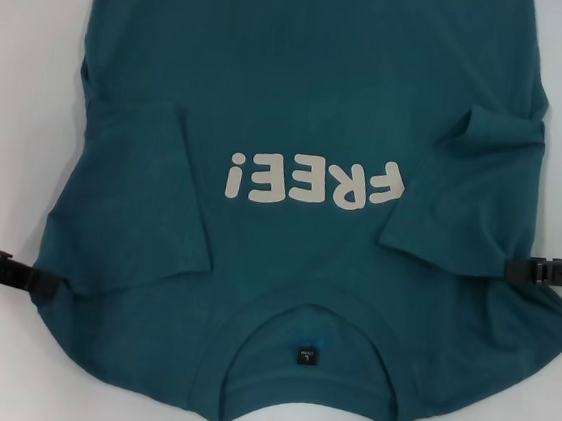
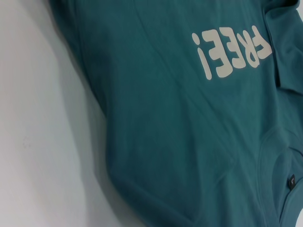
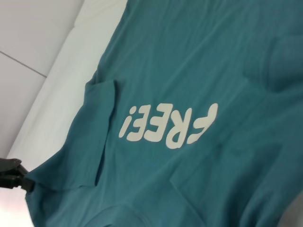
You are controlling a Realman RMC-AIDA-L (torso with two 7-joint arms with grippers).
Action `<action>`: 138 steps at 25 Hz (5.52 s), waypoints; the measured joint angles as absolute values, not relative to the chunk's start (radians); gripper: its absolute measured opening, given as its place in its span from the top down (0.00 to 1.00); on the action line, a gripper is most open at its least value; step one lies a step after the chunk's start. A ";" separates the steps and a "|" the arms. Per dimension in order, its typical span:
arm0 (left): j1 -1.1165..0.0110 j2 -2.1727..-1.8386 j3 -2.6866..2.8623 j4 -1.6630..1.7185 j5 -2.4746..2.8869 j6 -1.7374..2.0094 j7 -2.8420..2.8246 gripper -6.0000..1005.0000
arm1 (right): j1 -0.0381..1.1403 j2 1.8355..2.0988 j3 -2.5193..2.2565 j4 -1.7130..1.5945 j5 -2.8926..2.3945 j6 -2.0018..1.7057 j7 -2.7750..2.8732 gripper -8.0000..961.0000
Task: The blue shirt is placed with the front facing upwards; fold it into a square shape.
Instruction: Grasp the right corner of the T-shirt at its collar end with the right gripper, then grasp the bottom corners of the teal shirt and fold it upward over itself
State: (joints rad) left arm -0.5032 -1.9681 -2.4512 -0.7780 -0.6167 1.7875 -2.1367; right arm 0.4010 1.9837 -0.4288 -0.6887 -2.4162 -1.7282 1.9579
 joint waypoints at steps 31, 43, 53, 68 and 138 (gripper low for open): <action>-0.514 -1.970 -2.451 -0.775 -0.617 1.775 -2.136 1.00 | 0.371 1.967 -0.438 -0.686 -2.452 -1.682 1.977 0.34; -0.523 -1.970 -2.451 -0.772 -0.617 1.770 -2.135 0.99 | 0.365 1.961 -0.430 -0.687 -2.452 -1.769 1.956 0.35; -0.525 -1.975 -2.451 -0.771 -0.617 1.764 -2.133 0.99 | 0.356 1.956 -0.403 -0.687 -2.449 -1.812 1.937 0.35; -0.526 -1.979 -2.451 -0.772 -0.617 1.757 -2.125 0.99 | 0.328 1.953 -0.400 -0.686 -2.492 -1.772 1.951 0.36; -0.495 -1.923 -2.453 -0.777 -0.599 1.881 -2.122 0.99 | 0.163 1.922 -0.257 -0.698 -2.493 -1.803 1.908 0.97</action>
